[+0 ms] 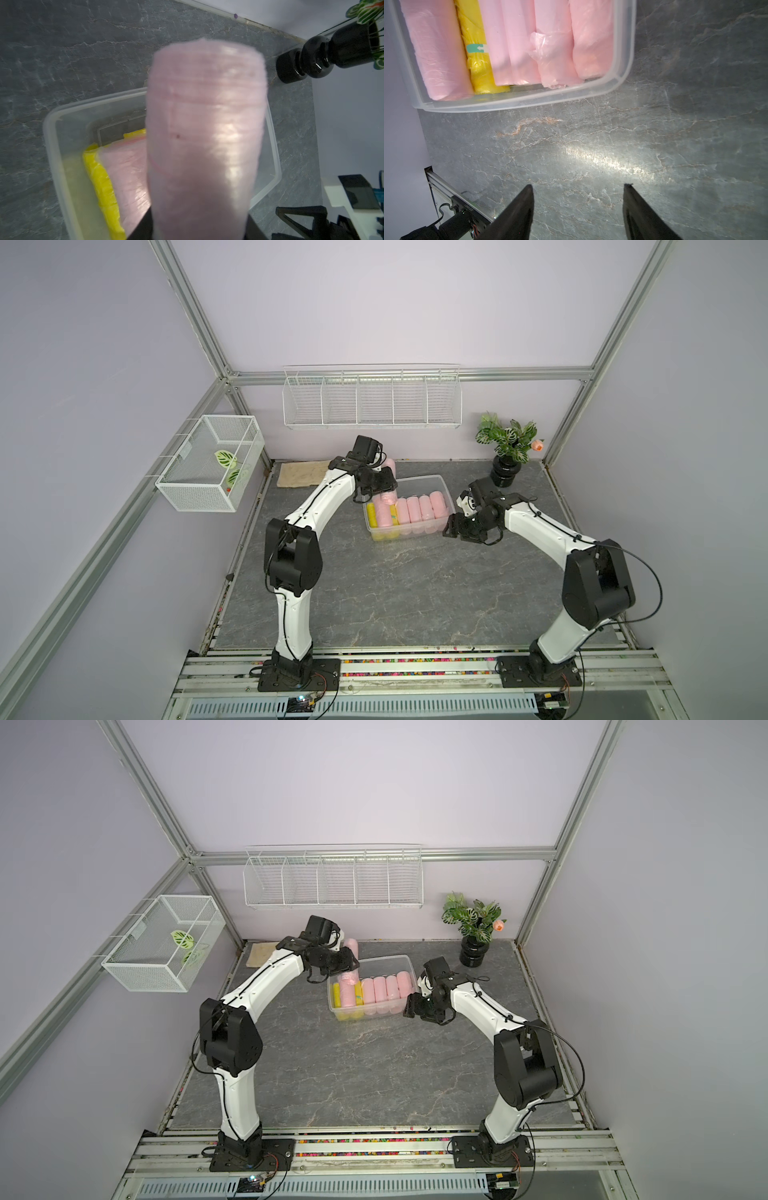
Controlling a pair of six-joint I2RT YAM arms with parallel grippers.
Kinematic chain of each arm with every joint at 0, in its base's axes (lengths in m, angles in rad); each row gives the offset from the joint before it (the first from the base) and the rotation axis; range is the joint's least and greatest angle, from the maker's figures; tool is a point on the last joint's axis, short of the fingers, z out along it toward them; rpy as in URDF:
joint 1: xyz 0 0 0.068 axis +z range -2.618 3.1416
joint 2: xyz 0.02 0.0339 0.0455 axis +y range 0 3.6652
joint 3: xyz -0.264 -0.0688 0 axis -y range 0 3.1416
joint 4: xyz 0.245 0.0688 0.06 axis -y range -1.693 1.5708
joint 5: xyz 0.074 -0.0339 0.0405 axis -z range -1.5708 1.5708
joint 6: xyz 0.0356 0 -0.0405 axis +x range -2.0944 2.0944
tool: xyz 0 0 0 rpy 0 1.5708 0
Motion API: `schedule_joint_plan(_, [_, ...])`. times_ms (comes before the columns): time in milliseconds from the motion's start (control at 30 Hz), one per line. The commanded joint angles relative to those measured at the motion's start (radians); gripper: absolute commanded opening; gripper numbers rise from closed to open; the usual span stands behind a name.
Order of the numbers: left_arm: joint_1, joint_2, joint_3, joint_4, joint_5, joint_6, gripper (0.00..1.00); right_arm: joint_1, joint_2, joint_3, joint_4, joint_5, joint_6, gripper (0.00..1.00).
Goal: Put the roll of trash bags into the storage box
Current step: Place the roll of trash bags in the storage box.
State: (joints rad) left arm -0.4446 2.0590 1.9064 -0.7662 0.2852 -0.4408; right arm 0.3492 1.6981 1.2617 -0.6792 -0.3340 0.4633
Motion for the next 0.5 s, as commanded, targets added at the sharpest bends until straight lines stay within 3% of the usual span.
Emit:
schedule_joint_plan(0, [-0.019,0.047,0.053,-0.019,-0.012,-0.039,0.44,-0.013,-0.035,-0.027,0.006,-0.005,0.003,0.7])
schedule_joint_plan(467, [-0.06,0.208,0.158,-0.077,-0.059,-0.117,0.48,-0.024,-0.048,-0.058,0.016,-0.013,0.0,0.7])
